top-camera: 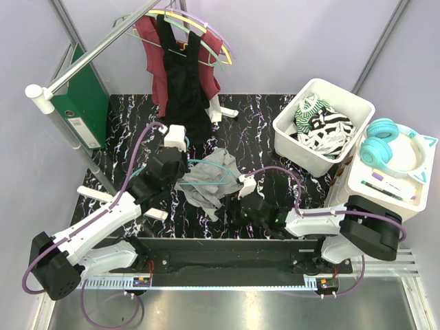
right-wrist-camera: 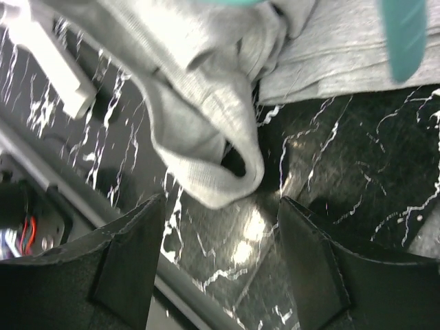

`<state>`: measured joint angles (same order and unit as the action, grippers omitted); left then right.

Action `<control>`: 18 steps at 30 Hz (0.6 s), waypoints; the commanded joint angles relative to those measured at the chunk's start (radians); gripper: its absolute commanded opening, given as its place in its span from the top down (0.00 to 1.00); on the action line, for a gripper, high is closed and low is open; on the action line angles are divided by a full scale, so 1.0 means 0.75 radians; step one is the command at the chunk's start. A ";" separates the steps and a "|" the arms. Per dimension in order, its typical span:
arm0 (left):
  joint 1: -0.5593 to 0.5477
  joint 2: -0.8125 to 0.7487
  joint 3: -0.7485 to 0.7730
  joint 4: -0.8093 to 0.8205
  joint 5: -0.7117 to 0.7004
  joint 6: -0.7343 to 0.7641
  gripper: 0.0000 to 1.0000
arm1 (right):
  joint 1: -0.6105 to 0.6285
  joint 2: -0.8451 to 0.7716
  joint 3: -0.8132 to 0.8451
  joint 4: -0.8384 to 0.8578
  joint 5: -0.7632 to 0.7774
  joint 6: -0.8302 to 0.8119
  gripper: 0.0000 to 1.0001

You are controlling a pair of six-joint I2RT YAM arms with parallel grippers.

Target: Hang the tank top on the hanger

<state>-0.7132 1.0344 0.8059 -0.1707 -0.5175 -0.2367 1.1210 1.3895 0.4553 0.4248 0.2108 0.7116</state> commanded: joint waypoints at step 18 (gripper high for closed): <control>0.008 -0.172 -0.052 0.033 0.031 -0.024 1.00 | 0.019 0.340 0.195 0.025 0.253 0.217 0.36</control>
<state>-0.7120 0.9478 0.7692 -0.1879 -0.5079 -0.2382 1.1259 1.6085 0.5735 0.4309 0.3397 0.8440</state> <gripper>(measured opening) 0.072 0.686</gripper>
